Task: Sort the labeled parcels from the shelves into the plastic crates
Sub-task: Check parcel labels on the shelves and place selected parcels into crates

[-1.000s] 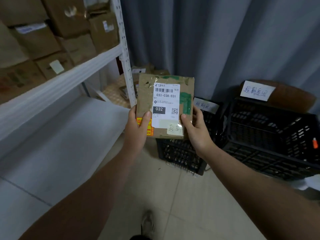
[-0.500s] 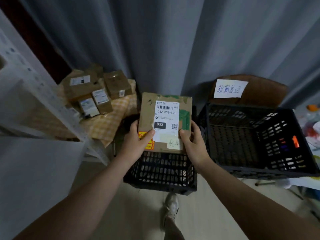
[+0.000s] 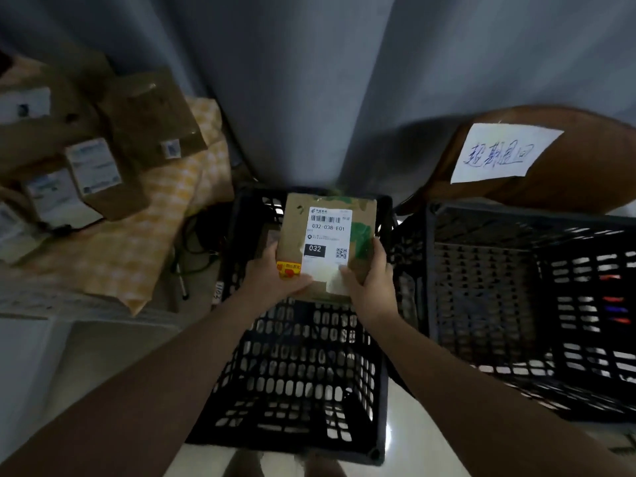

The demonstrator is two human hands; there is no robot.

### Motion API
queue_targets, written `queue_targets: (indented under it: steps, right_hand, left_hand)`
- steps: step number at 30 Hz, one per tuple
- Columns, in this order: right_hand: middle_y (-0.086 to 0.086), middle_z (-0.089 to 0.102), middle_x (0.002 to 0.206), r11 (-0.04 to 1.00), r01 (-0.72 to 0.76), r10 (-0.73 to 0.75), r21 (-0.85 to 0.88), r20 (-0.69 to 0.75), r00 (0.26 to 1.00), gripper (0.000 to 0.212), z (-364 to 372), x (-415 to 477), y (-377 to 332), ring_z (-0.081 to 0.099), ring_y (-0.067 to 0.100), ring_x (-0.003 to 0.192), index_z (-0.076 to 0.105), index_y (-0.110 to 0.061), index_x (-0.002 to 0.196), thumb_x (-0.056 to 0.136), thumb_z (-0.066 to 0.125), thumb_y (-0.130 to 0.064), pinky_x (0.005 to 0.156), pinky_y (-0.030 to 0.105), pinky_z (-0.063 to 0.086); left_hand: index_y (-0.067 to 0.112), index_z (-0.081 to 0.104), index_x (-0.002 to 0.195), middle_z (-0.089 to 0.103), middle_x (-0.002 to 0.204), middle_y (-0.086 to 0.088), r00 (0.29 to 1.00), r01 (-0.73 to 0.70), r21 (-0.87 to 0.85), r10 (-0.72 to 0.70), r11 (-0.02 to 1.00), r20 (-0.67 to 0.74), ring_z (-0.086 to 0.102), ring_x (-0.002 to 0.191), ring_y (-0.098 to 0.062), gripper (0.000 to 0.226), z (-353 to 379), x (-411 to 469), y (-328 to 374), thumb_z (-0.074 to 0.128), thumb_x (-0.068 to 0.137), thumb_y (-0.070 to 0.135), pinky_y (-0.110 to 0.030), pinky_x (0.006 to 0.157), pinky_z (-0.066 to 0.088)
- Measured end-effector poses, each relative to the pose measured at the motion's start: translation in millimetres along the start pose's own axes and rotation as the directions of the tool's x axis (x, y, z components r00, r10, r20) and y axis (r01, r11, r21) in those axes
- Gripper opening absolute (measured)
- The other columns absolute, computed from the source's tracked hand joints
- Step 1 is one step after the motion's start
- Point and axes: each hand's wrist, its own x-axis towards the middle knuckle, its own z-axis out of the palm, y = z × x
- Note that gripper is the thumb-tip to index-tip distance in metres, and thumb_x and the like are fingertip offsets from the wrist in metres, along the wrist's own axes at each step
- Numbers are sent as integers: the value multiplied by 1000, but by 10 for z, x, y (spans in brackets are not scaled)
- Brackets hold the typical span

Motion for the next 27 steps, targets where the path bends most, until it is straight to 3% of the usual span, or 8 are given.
queue_targets:
  steps: [3,5,9,12,15,19,23,27]
  right_hand:
    - [8,35,138,996,-41,45,-85,46,998,76,178,268,250,50,24,119,5,-39,151,95,56,-28,93,31,45]
    - [9,36,138,990,-70,76,-126,44,996,76,280,415,405,48,26,120,4,-41,151,96,54,-24,99,42,47]
    - [14,30,143,951,-99,97,-293,-21,995,70,477,706,669,28,31,130,7,-29,153,98,50,-23,107,44,31]
    - [17,23,148,924,-120,117,-363,-31,993,66,627,902,825,25,35,133,7,-25,153,99,45,-20,106,46,30]
    - [17,21,149,917,-159,161,-365,-25,987,63,767,1093,1008,32,38,132,14,-27,152,98,44,-14,105,48,35]
    - [15,23,147,923,-196,200,-331,-20,980,65,935,1334,1260,40,35,128,18,-27,151,95,44,-6,104,45,41]
    - [16,21,150,886,-153,154,-437,-33,988,69,1101,1567,1462,20,35,137,19,-28,151,92,47,-4,110,49,32]
    - [14,14,155,882,-148,155,-448,-20,988,63,1191,1750,1666,12,34,141,25,-27,149,94,48,-7,114,45,24]
  left_hand:
    - [21,19,149,42,138,7,993,23,-105,-10,994,119,45,127,-17,104,186,338,-318,83,69,37,-35,107,39]
    - [20,22,149,44,139,3,988,36,-121,-18,992,151,48,126,-18,99,311,495,-479,83,71,29,-39,107,42]
    - [26,25,148,43,138,7,991,15,-119,1,993,134,48,124,-14,95,529,779,-683,82,72,31,-41,106,42]
    - [26,28,145,51,133,3,989,-10,-112,26,994,148,55,117,-14,99,644,988,-829,81,63,43,-45,98,49]
    - [17,25,147,46,135,-1,985,-40,-33,45,999,169,52,118,-15,95,730,1196,-955,82,71,25,-42,100,48]
    - [21,19,150,38,139,-4,984,-130,121,113,984,136,47,121,-18,97,872,1425,-1097,79,75,17,-39,102,45]
    - [21,17,151,35,141,-3,985,-170,253,157,952,71,44,120,-14,90,982,1563,-1218,74,81,17,-25,91,37]
    - [16,15,152,29,149,-4,980,-196,440,184,876,69,34,133,-22,90,1075,1675,-1341,72,84,31,-32,103,34]
